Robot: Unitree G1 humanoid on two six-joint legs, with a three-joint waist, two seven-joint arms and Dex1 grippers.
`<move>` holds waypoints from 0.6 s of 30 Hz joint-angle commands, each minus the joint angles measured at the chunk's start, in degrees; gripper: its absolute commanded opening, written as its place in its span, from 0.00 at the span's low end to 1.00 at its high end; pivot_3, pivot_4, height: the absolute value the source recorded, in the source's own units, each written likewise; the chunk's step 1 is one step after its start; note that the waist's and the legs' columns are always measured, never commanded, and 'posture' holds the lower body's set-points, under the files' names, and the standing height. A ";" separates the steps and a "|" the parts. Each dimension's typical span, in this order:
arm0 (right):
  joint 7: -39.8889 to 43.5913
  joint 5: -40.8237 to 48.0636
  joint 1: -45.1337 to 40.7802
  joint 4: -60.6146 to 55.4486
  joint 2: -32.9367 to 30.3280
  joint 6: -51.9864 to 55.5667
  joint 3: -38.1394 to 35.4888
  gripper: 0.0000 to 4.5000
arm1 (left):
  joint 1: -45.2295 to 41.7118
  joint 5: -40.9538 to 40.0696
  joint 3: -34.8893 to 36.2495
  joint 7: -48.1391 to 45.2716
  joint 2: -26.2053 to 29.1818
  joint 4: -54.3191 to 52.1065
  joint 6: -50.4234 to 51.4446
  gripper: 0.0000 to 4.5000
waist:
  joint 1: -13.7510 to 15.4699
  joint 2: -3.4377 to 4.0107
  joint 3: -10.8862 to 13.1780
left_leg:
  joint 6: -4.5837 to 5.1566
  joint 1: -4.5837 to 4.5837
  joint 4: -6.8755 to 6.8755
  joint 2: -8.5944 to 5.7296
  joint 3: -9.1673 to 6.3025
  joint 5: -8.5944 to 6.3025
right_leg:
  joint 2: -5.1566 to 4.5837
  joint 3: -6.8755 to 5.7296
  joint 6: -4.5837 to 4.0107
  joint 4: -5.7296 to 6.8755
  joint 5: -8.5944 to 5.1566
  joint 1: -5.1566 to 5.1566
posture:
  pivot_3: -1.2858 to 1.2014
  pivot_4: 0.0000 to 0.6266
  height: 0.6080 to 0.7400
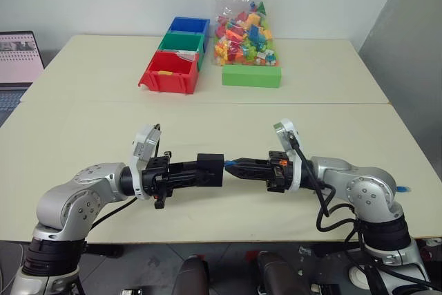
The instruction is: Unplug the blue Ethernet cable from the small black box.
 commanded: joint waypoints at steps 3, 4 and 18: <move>0.50 3.50 -1.37 0.38 -0.50 1.58 -2.62 0.01 | 0.98 -0.57 0.75 -1.35 1.52 -1.58 -0.09 0.17 | -0.02 0.00 0.00 | 0.00 0.00 0.00 0.00 0.01 0.00 | 0.00 0.01 0.00 -0.01 0.00 0.00 | 0.52 0.24 1.00; 0.52 3.97 -1.39 0.56 -0.78 1.93 -3.02 0.01 | 1.23 -0.42 0.83 -1.55 1.77 -1.43 -0.13 0.17 | -0.02 0.00 0.00 | 0.00 0.00 0.00 0.00 0.00 0.00 | 0.00 0.00 0.00 -0.01 0.00 0.00 | 0.52 0.24 1.00; 0.75 6.36 0.93 -0.96 -5.40 3.39 -5.64 0.01 | 1.86 0.32 3.01 -1.53 2.80 1.75 -1.08 0.17 | -0.02 0.01 0.01 | 0.01 0.00 -0.02 0.01 0.01 0.00 | 0.01 0.01 0.00 -0.04 0.00 -0.02 | 0.52 0.24 1.00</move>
